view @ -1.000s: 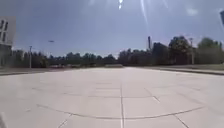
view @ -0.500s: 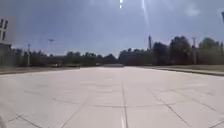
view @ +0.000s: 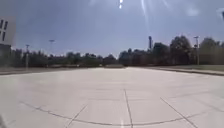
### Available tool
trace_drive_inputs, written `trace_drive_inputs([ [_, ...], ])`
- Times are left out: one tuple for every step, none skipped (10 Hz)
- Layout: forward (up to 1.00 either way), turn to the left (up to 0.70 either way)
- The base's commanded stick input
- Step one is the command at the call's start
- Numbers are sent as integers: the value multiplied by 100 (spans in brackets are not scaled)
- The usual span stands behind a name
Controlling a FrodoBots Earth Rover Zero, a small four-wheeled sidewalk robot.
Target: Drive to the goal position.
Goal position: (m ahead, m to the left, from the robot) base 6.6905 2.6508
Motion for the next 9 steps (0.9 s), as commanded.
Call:
trace_drive_inputs([
  [85, 0],
  [85, 0],
  [85, 0],
  [85, 0],
  [85, 0],
  [85, 0],
  [85, 0],
  [85, 0],
  [85, 0],
])
